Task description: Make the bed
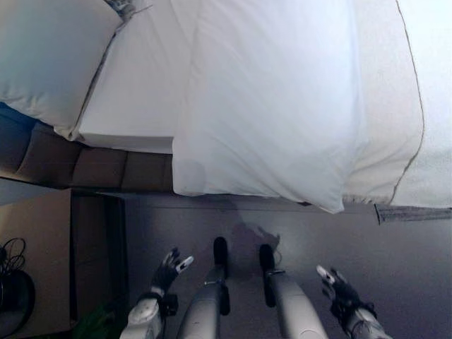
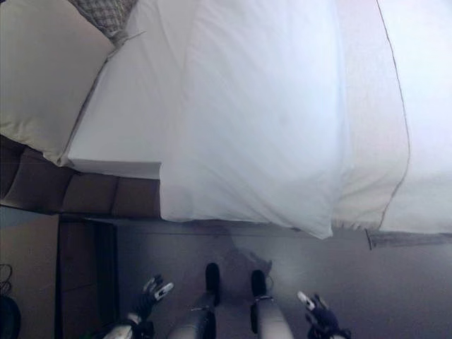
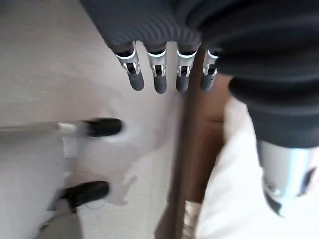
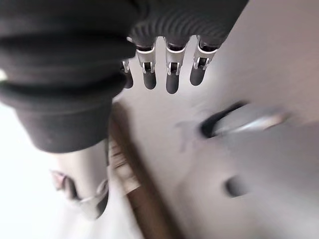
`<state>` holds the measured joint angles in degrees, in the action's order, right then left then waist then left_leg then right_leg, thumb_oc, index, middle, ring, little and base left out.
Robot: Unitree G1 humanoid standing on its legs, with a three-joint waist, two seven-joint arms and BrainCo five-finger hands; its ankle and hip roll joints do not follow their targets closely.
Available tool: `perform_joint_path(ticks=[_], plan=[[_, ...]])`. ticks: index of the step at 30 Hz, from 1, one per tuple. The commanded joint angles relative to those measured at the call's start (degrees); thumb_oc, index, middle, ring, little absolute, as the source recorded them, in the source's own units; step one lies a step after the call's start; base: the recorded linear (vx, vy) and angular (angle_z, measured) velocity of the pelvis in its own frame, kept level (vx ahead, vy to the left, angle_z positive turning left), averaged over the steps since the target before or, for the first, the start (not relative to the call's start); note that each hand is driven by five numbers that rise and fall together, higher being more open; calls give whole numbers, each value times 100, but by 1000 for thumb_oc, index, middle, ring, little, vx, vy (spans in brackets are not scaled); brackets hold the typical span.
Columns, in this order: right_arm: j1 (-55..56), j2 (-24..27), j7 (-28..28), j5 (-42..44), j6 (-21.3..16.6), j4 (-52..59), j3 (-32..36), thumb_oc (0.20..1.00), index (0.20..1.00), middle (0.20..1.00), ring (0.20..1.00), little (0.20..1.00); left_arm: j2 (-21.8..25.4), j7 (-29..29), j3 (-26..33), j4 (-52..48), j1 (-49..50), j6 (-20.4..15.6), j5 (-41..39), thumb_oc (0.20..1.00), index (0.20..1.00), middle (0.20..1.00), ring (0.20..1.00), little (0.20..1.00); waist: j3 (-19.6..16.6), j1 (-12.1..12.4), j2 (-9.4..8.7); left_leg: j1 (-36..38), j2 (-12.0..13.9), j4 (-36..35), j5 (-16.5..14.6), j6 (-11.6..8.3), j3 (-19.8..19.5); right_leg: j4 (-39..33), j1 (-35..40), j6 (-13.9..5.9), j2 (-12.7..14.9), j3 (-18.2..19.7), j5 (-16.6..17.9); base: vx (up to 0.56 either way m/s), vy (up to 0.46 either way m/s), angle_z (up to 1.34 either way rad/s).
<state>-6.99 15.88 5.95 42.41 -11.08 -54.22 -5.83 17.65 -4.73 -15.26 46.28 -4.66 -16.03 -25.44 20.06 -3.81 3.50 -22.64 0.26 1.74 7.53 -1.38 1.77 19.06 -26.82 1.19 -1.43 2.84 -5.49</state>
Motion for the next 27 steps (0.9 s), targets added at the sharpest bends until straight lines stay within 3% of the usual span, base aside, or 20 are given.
perform_joint_path(ticks=[1, 4, 5, 7, 10, 12, 16, 19, 21, 23, 27], plan=[[-89, 124, -43, -43, -395, 740, -390, 1000, 1000, 1000, 1000, 1000, 254, -436, -294, -307, -371, -385, 165, 1000, 1000, 1000, 1000, 1000, -267, -92, -250, -8, -143, 371, -495, -16, 139, -1229, 127, -801, 382, 394, 939, 6, -3, -17], [-203, 269, 20, -156, -448, 1158, -639, 1000, 1000, 1000, 1000, 1000, 360, -616, -537, -462, -655, -404, 85, 1000, 1000, 1000, 1000, 1000, -296, -122, -275, -45, -142, 395, -504, -15, 159, -1191, 66, -805, 366, 424, 939, 1, -3, -14], [-508, 414, 197, -186, -448, 1315, -965, 1000, 1000, 1000, 1000, 1000, 413, -770, -907, -495, -1046, -399, 184, 1000, 1000, 1000, 1000, 1000, -315, -140, -279, -67, -140, 389, -509, -16, 175, -1164, 18, -801, 348, 453, 933, 0, 0, 0], [-508, 414, 197, -186, -448, 1315, -965, 1000, 1000, 1000, 1000, 1000, 413, -770, -907, -495, -1046, -399, 184, 1000, 1000, 1000, 1000, 1000, -318, -140, -279, -69, -140, 390, -509, -16, 175, -1163, 16, -801, 348, 453, 933, -10, -3, -3], [-1488, 505, 604, -100, -333, 1251, -1621, 1000, 1000, 1000, 1000, 1000, 197, -748, -1404, -236, -2184, -343, 217, 1000, 1000, 1000, 1000, 1000, -223, -167, -284, -350, -166, 562, -510, -5, 188, -991, -283, -769, 296, 482, 934, -76, -20, -2], [-1720, 479, 573, -140, -325, 1180, -1753, 1000, 1000, 1000, 1000, 1000, 117, -676, -1496, -127, -2419, -330, 265, 1000, 1000, 1000, 1000, 1000, -185, -176, -265, -447, -168, 637, -515, -13, 192, -920, -375, -762, 292, 473, 911, -81, -25, -1], [-3165, 306, 474, -195, -167, 694, -2249, 1000, 1000, 1000, 1000, 1000, -84, -81, -1748, 432, -3753, -347, 497, 1000, 1000, 1000, 1000, 1000, 76, -157, -267, -1247, -140, 1417, -645, -48, 210, -149, -1171, -687, 235, 346, 767, -112, -51, -2], [-3650, 314, 409, -171, -135, 440, -2357, 1000, 1000, 1000, 1000, 1000, -168, 273, -1753, 628, -4177, -359, 578, 1000, 1000, 1000, 1000, 1000, 115, -180, -255, -1644, -107, 1776, -701, -110, 200, 237, -1568, -664, 230, 271, 679, -73, -63, 8], [-3842, 313, 383, -163, -129, 349, -2383, 1000, 1000, 1000, 1000, 1000, -133, 386, -1766, 694, -4322, -370, 647, 1000, 1000, 1000, 1000, 1000, 98, -183, -248, -1771, -105, 1875, -740, -108, 164, 332, -1695, -660, 234, 236, 644, -44, -32, 11], [-4724, 342, 261, -155, -137, 95, -2614, 1000, 1000, 1000, 1000, 1000, 68, 1087, -1823, 948, -5103, -395, 975, 1000, 1000, 1000, 1000, 1000, 230, -173, -288, -2477, -26, 2515, -871, -133, 159, 1017, -2400, -622, 227, 183, 535, -85, -57, 3], [-5426, 434, 65, -96, -187, -160, -2712, 1000, 1000, 1000, 1000, 1000, 282, 1621, -1866, 1187, -5761, -351, 1244, 1000, 1000, 1000, 1000, 1000, 280, -172, -271, -2935, -9, 2884, -965, -156, 105, 1401, -2837, -583, 225, 138, 411, -25, -40, -1]])
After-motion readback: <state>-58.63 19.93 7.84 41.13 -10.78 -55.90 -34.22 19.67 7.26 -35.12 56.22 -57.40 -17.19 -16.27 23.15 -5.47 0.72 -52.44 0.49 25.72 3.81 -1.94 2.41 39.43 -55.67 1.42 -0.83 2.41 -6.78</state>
